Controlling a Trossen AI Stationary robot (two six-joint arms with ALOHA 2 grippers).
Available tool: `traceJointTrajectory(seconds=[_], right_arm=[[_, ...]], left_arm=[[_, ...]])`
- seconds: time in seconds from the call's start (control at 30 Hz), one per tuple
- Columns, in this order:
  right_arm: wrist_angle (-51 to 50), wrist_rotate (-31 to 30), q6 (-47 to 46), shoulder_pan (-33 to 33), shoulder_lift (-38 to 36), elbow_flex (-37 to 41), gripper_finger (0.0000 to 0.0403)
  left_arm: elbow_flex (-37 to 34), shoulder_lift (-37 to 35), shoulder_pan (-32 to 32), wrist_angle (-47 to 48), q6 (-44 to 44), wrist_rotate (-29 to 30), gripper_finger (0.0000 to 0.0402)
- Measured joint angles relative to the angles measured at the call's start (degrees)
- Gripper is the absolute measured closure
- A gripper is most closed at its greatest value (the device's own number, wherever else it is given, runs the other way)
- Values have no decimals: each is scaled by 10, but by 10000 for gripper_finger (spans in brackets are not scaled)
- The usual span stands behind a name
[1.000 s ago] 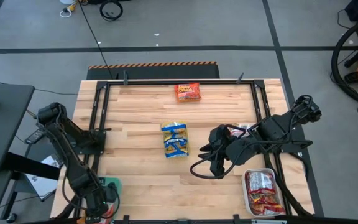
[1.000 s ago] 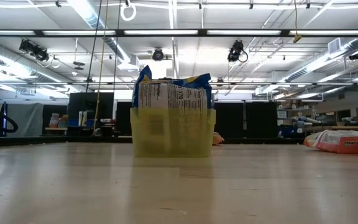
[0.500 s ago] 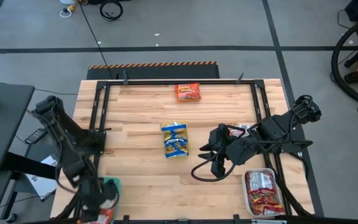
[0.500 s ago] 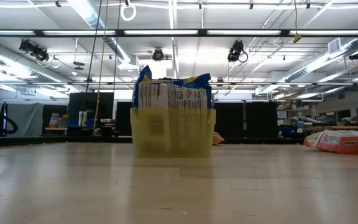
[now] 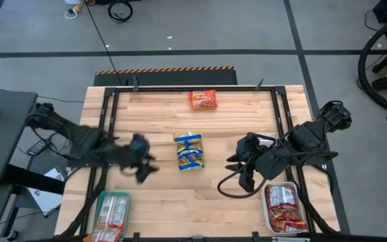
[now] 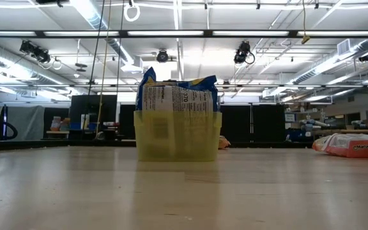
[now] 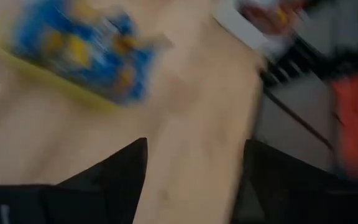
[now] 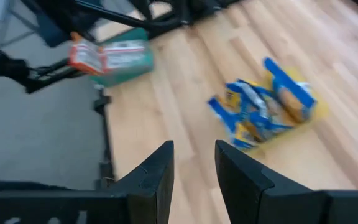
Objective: Sort Maruchan noodles
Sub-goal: Put the orange noodle pack into the green bin
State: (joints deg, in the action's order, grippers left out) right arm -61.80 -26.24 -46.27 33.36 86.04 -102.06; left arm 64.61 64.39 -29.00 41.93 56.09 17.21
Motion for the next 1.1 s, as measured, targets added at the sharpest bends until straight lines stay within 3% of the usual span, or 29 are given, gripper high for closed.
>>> traceJointTrajectory(seconds=[0.17,0.4,0.53,0.77,0.9,1.1], right_arm=[[-55,-43,-28,0,0,0,281],[-88,-38,-24,-39,0,0,281],[-105,-38,-1,-74,0,0,279],[-119,-1,37,-177,0,0,260],[-99,6,74,-237,0,0,246],[-46,45,117,-294,0,0,233]], left_arm=[[0,28,161,-37,-85,-7,131],[0,117,382,-156,-175,-62,132],[0,208,476,-230,-136,-126,132],[-1,351,567,-319,-25,-126,132],[3,418,599,-393,38,-204,132],[64,491,603,-374,55,-263,132]])
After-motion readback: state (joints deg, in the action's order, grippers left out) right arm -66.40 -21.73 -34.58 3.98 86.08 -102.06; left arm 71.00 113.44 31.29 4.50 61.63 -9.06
